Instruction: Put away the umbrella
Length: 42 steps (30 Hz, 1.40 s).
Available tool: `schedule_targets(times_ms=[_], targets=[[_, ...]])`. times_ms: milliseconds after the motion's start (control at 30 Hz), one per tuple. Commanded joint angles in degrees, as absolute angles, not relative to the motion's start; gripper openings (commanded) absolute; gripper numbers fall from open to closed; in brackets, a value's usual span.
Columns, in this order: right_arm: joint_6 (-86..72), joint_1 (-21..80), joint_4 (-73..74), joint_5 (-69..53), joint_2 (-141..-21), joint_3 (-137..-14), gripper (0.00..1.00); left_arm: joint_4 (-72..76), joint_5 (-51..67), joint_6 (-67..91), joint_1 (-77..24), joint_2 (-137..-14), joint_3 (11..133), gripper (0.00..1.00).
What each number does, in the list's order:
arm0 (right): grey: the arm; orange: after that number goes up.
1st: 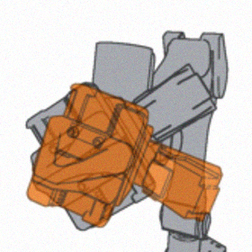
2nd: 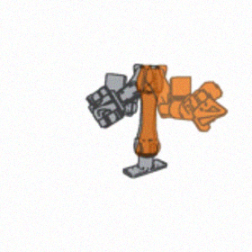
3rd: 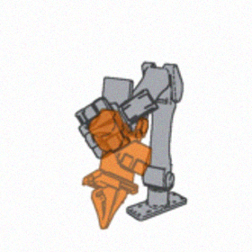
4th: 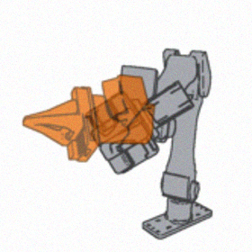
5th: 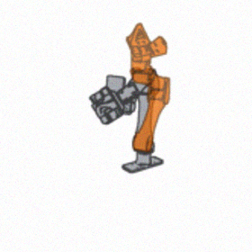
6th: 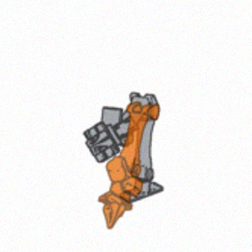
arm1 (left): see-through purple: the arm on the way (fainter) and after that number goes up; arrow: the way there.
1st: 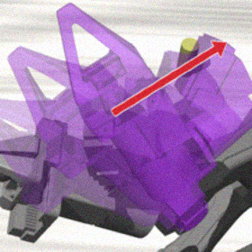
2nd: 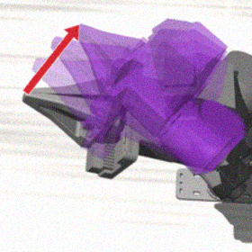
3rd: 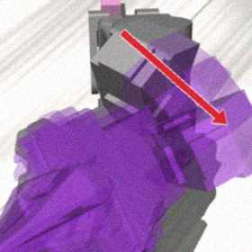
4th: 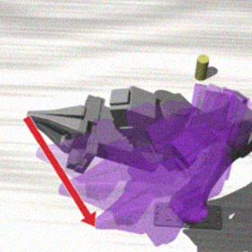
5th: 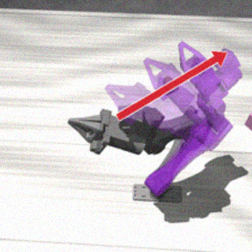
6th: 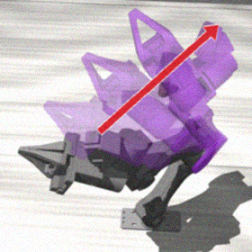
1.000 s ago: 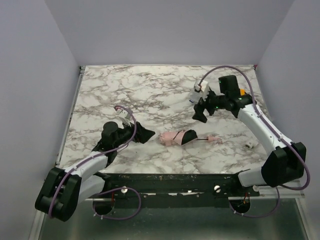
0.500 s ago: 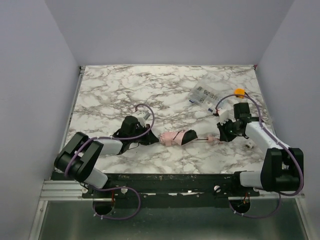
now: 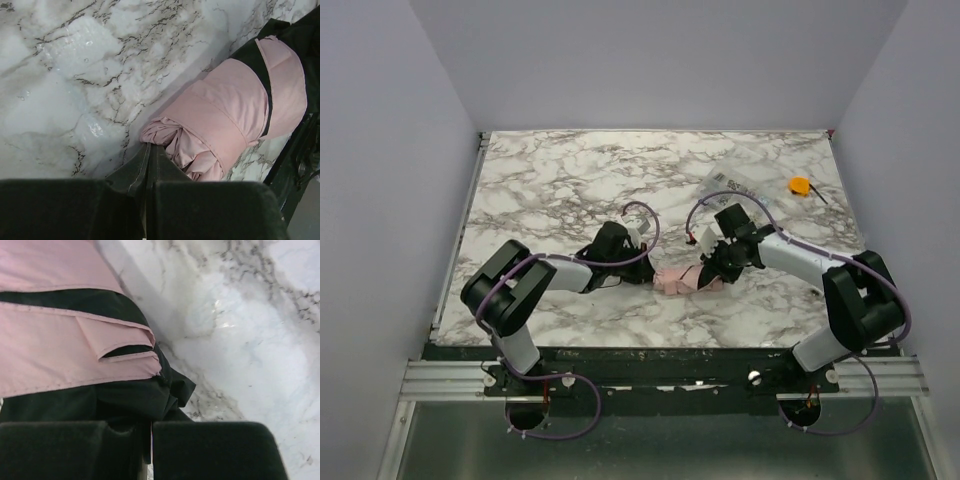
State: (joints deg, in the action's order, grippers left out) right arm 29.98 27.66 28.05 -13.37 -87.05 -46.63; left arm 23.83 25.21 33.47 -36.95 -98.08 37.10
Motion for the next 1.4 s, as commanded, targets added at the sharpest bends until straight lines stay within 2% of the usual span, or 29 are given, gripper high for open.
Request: schedule_targets(times_ms=[0, 100, 233, 367, 433, 467, 500, 533, 567, 600, 633, 700, 867, 1067, 1167, 1233, 1367], targets=[[28.52, 28.34, 27.56, -15.25, -90.0, -50.94, 0.01, 22.3, 22.15, 32.8, -38.33, -96.88, 36.12, 0.03], [31.26, 21.79, 31.59, -14.96, -86.85, -49.76, 0.04, 21.14, 18.73, 31.5, -36.35, -91.2, 32.73, 0.07], [37.36, 15.04, 36.76, -11.91, -80.88, -49.55, 0.22, 19.85, 15.5, 29.93, -32.73, -81.47, 28.74, 0.15], [44.07, 14.43, 41.21, -14.3, -75.83, -53.17, 0.47, 15.76, 11.62, 27.49, -31.03, -70.9, 26.87, 0.25], [49.88, 14.41, 45.12, -21.07, -75.39, -56.73, 0.68, 13.77, 8.32, 26.45, -31.03, -64.59, 25.71, 0.33], [52.57, 14.41, 46.72, -26.16, -75.54, -58.72, 0.83, 12.98, 7.03, 26.04, -31.03, -61.04, 25.05, 0.43], [56.25, 14.42, 48.5, -30.63, -75.79, -60.16, 0.92, 12.33, 6.28, 25.59, -30.93, -57.99, 24.36, 0.55], [60.46, 14.48, 50.32, -36.45, -76.2, -61.35, 0.99, 12.18, 6.07, 25.14, -30.77, -54.6, 23.55, 0.7], [64.9, 14.63, 51.44, -41.2, -76.97, -61.93, 1.0, 11.79, 6.42, 24.97, -30.46, -51.95, 22.81, 0.81], [68.93, 15.0, 52.56, -46.15, -77.87, -62.36, 1.0, 11.25, 6.86, 24.9, -30.1, -49.11, 22.33, 0.97], [71.57, 16.21, 52.85, -49.02, -79.21, -62.73, 1.0, 10.32, 7.45, 24.81, -29.8, -46.88, 21.87, 0.98], [69.63, 21.67, 51.04, -48.77, -82.27, -64.38, 1.0, 7.56, 7.31, 24.74, -29.54, -42.2, 21.19, 0.98], [57.29, 32.55, 40.5, -37.48, -89.17, -64.21, 1.0, 2.71, 6.78, 25.53, -29.27, -30.6, 17.52, 0.98], [52.66, 34.96, 34.27, -24.31, -92.9, -59.68, 0.99, -2.02, 5.85, 25.92, -29.18, -20.63, 14.22, 0.98], [52.34, 35.14, 32.11, -19.76, -92.79, -56.1, 0.9, -2.27, 5.92, 26.49, -29.18, -18.22, 13.09, 0.98], [52.11, 35.83, 30.98, -18.77, -93.35, -53.67, 0.8, -1.56, 6.13, 26.8, -29.18, -17.99, 12.59, 0.98], [47.7, 37.17, 25.83, -18.57, -95.96, -50.99, 0.46, -0.95, 6.84, 27.15, -29.18, -18.79, 12.86, 0.98]])
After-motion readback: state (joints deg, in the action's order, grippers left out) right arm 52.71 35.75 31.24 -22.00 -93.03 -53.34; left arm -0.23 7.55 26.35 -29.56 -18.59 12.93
